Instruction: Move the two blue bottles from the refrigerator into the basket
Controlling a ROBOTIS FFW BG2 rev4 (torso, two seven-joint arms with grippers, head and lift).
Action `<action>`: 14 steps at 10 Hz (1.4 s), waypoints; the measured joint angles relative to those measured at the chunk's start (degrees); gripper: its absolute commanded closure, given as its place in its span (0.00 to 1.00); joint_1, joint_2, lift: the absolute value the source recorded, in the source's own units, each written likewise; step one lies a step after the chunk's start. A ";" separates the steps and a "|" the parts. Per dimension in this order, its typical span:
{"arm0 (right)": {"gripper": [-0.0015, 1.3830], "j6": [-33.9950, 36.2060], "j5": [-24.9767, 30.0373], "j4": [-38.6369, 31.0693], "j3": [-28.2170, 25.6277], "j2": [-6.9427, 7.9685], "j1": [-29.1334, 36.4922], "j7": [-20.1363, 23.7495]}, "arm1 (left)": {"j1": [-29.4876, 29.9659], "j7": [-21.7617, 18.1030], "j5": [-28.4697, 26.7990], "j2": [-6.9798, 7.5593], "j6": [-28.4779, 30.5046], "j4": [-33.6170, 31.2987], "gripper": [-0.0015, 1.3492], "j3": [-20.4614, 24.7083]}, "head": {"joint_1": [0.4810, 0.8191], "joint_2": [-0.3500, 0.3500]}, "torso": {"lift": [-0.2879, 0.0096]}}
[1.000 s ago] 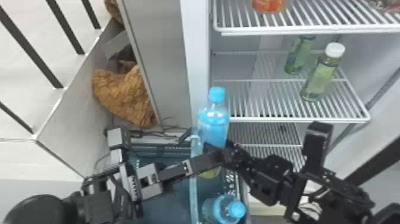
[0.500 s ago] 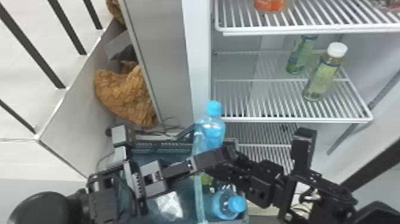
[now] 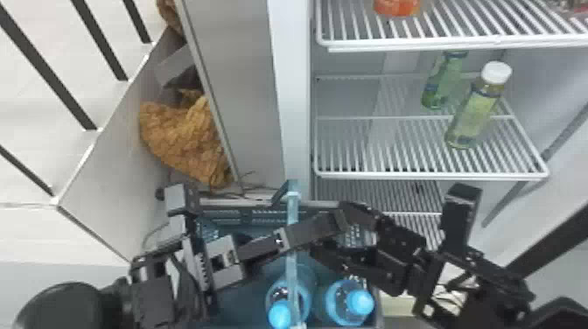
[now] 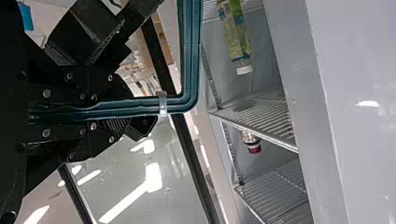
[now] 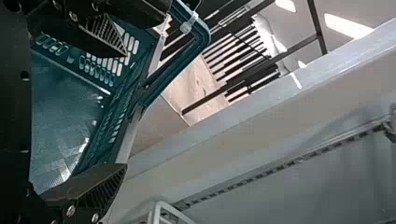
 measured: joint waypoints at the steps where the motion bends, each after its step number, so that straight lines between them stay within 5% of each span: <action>1: 0.09 -1.80 0.33 -0.68 -1.06 0.15 1.14 -0.02 | 0.20 -0.01 0.15 0.00 -0.13 -0.01 0.89 0.12 | 0.63 0.54 | 0.23; 4: 0.09 -10.81 2.16 -2.59 -4.90 0.55 7.13 0.00 | 0.93 0.05 0.48 -0.17 -0.52 0.03 0.89 0.74 | 0.63 0.47 | 0.23; 14: 0.12 -34.91 11.94 -9.48 -26.91 8.26 34.47 0.69 | 2.32 0.09 -0.03 -0.57 -0.81 0.17 0.89 2.11 | 0.63 0.01 | 0.23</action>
